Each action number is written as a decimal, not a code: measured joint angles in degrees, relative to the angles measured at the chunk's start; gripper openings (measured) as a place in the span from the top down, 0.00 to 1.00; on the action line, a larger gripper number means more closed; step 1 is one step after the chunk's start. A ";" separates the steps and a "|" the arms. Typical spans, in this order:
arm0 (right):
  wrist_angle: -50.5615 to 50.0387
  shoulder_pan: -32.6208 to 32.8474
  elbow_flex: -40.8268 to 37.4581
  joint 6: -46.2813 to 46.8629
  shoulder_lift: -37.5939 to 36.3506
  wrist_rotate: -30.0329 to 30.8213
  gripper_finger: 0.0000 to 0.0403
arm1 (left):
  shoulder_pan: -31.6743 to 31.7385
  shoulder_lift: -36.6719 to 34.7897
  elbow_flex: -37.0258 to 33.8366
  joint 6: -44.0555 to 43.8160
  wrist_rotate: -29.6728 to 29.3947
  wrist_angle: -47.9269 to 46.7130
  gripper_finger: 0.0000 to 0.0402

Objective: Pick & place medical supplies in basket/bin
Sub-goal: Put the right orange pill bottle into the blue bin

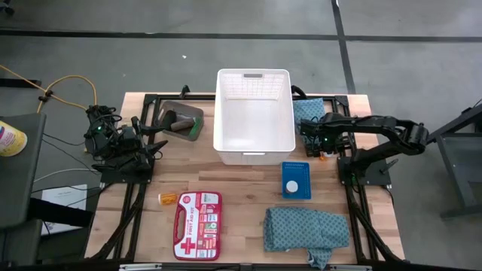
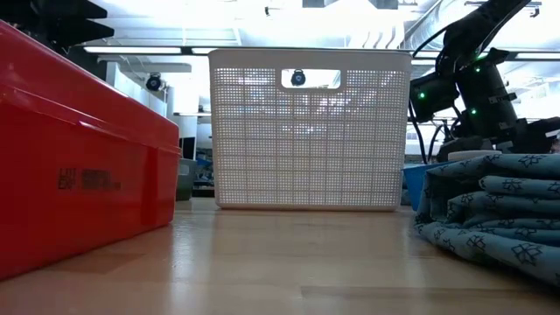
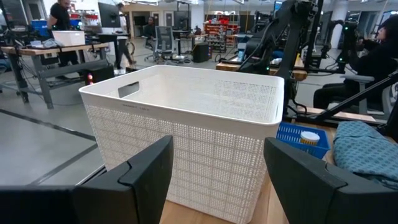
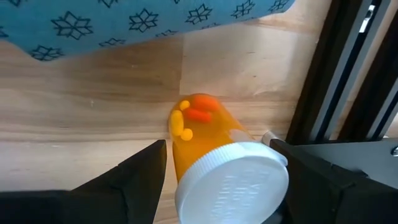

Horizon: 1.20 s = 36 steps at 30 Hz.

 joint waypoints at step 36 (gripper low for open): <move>0.01 0.02 0.04 -0.33 -4.06 -0.68 0.54 | -0.01 0.01 0.00 -0.01 0.00 0.02 0.40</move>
